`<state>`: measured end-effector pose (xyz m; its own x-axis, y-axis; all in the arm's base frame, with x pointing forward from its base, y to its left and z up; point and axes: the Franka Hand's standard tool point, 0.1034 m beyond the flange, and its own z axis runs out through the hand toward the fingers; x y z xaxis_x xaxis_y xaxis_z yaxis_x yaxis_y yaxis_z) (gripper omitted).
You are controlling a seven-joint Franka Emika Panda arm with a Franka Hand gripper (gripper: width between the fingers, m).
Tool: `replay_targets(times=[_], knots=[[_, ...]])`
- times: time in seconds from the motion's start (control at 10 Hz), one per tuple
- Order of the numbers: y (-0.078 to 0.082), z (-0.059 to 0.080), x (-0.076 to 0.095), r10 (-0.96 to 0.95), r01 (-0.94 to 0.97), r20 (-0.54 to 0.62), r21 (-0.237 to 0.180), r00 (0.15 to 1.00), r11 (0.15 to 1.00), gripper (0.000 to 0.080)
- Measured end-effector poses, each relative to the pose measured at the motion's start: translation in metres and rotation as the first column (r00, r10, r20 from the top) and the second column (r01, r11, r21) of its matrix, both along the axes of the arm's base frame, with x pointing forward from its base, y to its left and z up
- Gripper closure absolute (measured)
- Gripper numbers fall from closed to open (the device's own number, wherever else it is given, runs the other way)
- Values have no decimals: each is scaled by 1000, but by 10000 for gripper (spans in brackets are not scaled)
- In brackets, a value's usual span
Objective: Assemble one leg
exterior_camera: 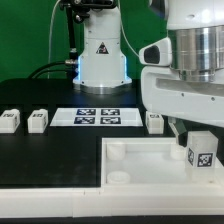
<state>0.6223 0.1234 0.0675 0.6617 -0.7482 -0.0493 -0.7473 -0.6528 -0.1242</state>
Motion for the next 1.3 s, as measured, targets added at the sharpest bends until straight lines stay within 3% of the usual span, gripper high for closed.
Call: replay_targets(times=[0.2, 0.3, 0.6, 0.7, 0.9, 1.0, 1.1, 1.3], knots=[[0, 0, 0, 206, -206, 22, -16, 978, 978, 150], [0, 1, 0, 374, -373, 20, -46, 927, 927, 150], [-14, 1, 3, 748, -737, 59, -133, 661, 663, 150], [-13, 0, 2, 704, -695, 59, -123, 708, 709, 150], [-14, 0, 2, 691, -682, 58, -122, 721, 721, 384], [-13, -1, 2, 618, -611, 59, -108, 784, 785, 384], [-13, -1, 2, 548, -542, 60, -95, 834, 835, 509], [-11, -1, 4, 318, -315, 46, -64, 947, 947, 509]])
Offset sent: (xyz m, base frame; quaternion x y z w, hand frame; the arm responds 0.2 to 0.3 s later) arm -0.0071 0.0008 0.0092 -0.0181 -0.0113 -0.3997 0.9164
